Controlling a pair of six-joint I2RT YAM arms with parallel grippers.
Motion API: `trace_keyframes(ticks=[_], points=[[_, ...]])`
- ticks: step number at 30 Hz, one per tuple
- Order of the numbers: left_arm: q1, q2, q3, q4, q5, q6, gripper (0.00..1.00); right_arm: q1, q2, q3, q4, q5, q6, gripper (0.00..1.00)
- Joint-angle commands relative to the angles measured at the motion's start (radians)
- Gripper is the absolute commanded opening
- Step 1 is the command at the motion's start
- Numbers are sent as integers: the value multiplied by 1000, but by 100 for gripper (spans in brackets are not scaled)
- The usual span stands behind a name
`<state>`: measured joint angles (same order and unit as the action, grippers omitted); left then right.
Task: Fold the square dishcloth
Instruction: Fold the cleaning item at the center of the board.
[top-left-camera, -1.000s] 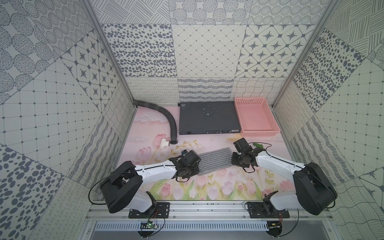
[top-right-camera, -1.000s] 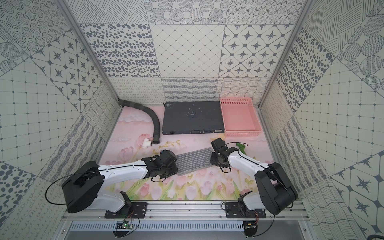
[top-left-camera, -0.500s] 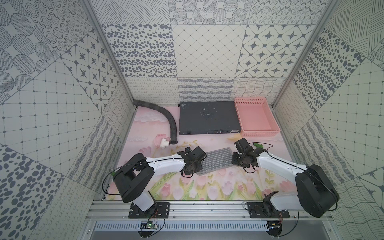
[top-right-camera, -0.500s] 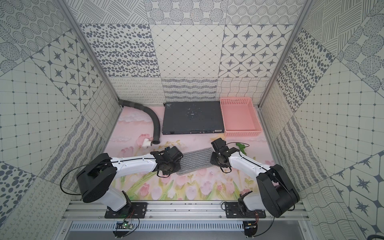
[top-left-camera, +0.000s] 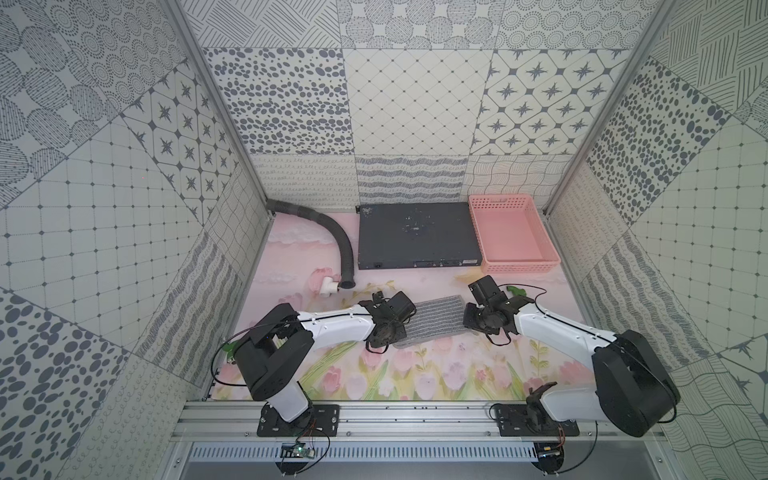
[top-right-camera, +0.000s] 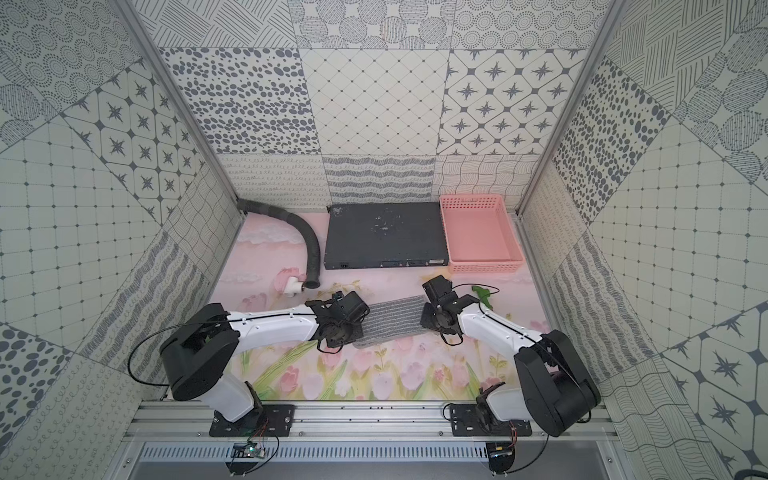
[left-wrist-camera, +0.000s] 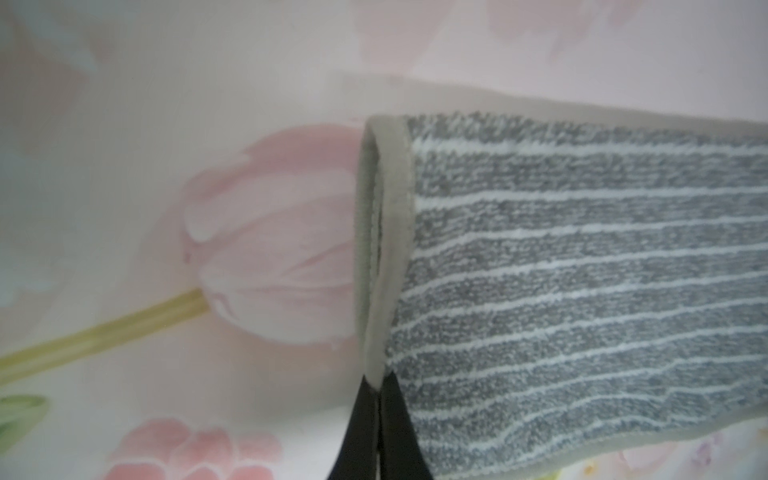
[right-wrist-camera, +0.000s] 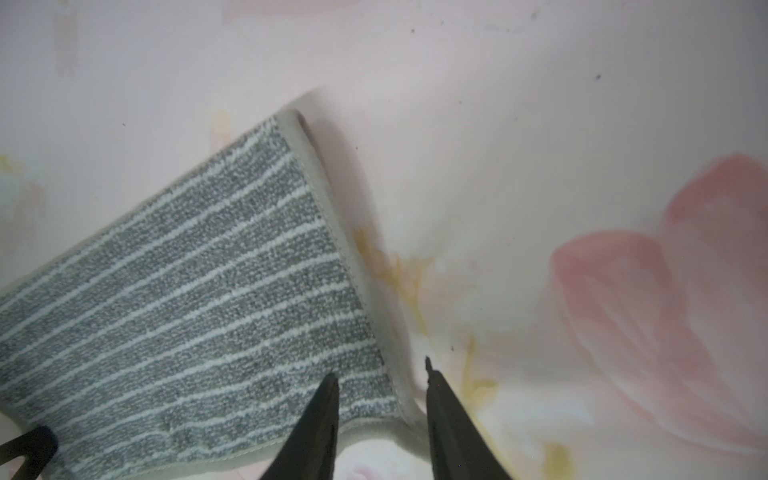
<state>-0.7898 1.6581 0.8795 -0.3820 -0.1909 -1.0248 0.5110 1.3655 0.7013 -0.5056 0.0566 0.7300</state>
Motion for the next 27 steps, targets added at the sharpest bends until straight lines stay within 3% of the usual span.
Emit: trace_keyframes(ticks=[1,11,18,27], points=[[7,-6,-1,-313,-247,87,0,4,-11,14,13,-1,11,38],[35,-107,-5,-285,-346,181,0,6,0,7,97,-123,21,37],[35,-176,2,-194,-298,273,0,9,72,19,202,-220,31,32],[34,-219,11,-170,-225,297,0,17,150,55,250,-252,35,28]])
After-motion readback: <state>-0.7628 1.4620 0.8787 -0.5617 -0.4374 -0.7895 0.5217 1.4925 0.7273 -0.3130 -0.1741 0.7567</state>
